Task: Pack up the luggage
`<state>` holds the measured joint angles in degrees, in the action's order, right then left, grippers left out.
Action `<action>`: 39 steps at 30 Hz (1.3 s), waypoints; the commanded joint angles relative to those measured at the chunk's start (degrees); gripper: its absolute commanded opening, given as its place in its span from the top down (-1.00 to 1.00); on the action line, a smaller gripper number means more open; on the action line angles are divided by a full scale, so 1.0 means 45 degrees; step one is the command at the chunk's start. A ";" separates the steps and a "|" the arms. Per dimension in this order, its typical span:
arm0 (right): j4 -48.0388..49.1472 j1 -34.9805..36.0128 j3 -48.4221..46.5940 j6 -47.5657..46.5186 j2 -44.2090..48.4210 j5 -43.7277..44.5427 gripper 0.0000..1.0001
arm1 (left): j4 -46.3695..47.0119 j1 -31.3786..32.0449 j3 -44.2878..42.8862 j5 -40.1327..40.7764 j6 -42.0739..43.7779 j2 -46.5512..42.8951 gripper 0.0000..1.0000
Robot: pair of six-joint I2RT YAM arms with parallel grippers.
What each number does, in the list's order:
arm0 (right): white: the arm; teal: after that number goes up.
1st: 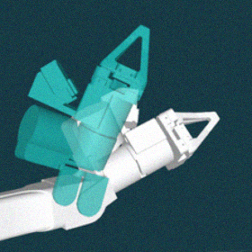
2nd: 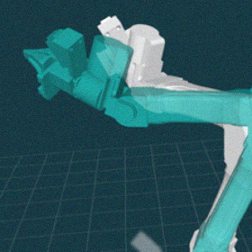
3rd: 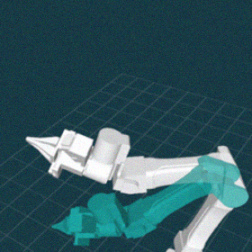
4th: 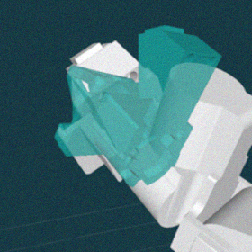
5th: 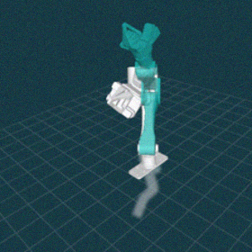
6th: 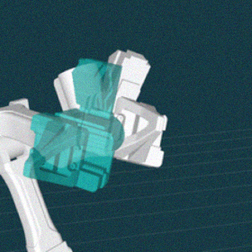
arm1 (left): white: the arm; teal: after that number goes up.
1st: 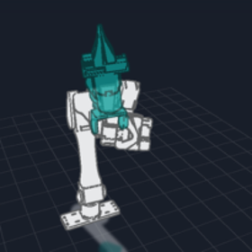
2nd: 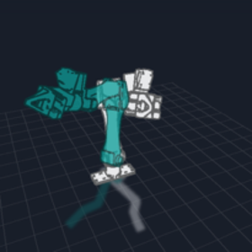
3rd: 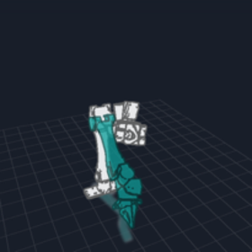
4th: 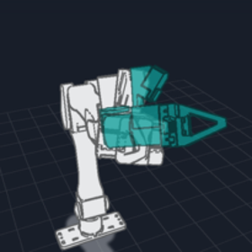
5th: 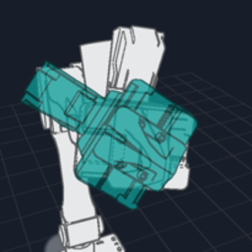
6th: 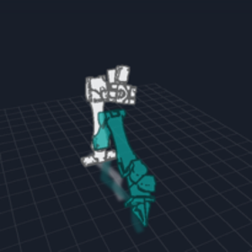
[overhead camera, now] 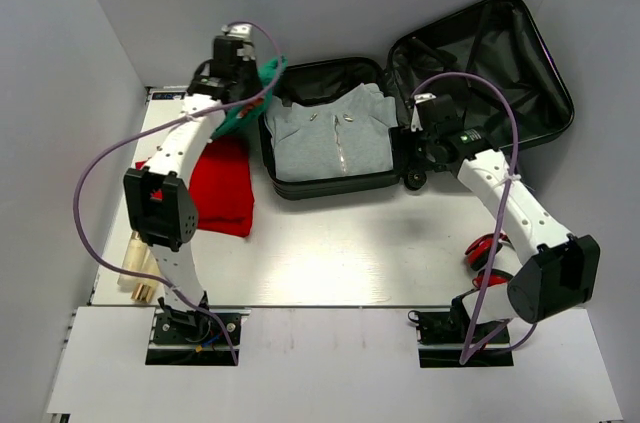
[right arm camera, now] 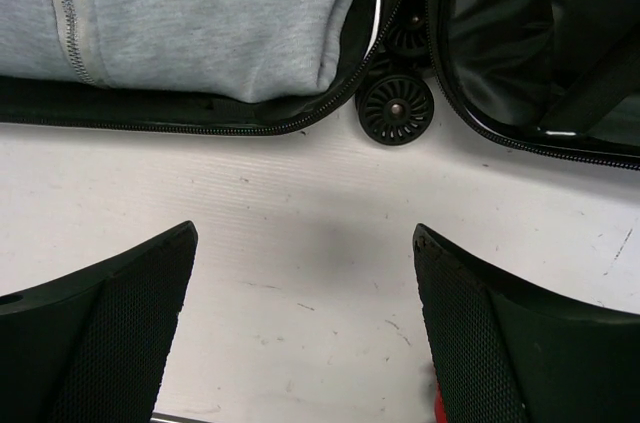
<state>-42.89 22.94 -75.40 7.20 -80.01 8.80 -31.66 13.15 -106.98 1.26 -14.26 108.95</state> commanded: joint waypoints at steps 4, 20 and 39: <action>0.0547 -0.0059 0.0426 0.0548 0.0767 0.0075 -0.79 | 0.0063 0.2584 -0.0387 0.1244 -0.1010 -0.1203 1.00; 0.0685 -0.0429 0.2085 0.1349 0.2328 0.0524 -0.79 | 0.1040 0.6178 -0.4116 0.2846 -0.0873 0.1626 1.00; -0.0038 -0.0996 0.2672 0.2071 0.3150 0.1073 -0.79 | 0.2717 0.7801 -0.4762 0.3489 -0.4858 0.4929 1.00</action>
<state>-42.22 18.85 -64.29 15.07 -67.99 12.78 -26.83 47.20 -124.95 15.73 -32.84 132.18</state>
